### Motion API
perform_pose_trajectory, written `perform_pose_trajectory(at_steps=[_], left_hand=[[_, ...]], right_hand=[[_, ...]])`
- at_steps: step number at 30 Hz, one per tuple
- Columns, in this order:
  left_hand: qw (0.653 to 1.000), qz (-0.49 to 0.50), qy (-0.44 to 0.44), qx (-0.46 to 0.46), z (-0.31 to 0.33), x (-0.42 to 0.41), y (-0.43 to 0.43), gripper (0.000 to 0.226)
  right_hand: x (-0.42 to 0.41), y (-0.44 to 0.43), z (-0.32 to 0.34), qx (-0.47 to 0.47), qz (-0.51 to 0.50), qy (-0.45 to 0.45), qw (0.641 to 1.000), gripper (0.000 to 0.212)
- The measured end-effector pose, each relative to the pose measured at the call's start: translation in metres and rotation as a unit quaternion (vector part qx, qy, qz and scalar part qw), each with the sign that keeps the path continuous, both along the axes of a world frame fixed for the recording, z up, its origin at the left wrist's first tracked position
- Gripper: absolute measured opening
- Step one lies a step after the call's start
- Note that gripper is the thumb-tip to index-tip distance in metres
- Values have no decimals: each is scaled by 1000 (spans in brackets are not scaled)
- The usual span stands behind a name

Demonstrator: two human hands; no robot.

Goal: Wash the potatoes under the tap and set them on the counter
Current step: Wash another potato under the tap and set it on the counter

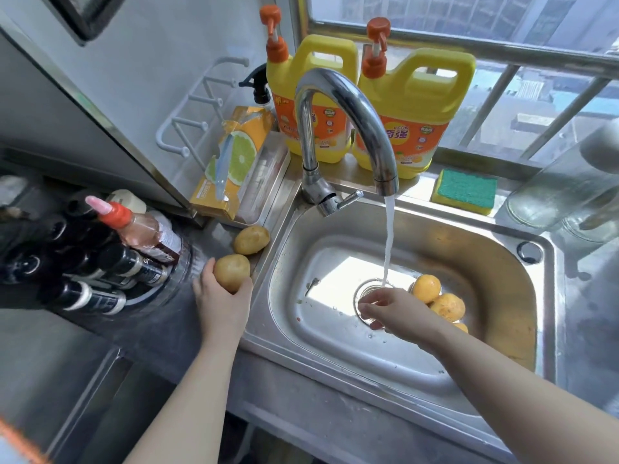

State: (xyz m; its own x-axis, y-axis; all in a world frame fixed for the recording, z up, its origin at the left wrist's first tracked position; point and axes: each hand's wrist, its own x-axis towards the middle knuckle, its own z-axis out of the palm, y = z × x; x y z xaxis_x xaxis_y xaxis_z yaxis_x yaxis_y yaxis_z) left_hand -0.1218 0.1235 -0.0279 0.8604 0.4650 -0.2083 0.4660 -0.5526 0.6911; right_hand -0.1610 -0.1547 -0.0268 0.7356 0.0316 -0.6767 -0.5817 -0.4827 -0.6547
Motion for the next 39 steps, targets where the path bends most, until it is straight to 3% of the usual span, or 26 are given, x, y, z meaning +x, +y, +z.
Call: perform_pose_trajectory(at_steps=[7,11,14,17,21,23,29,32,39], left_hand=[[999,-14,-15,48,2,1,-4,72],[981,-41,-117,152,12,-13,-31,52],[967,-133,-164,140,14,-25,-66,38],[953,-296,-47,49,11,-30,-102,28],[860,-470,188,56,-3,-30,-136,39],[823,-507,247,70,-9,-32,-144,45],[819,-506,265,58,-14,-33,-150,47],[817,-504,275,50,-16,-30,-151,47],[827,-485,281,40,-20,-21,-152,47]], right_hand=[[-2,-2,-4,-7,-1,0,1000,11],[-13,-13,-14,-30,2,12,999,16],[-26,-29,-38,-65,10,32,997,19],[-42,-52,-69,-159,79,60,982,28],[-58,-93,-106,-300,213,104,924,30],[-57,-109,-120,-342,246,102,901,22],[-35,-123,-143,-359,263,183,877,51],[-32,-121,-144,-356,333,228,843,48],[-45,-102,-146,-323,353,253,841,34]])
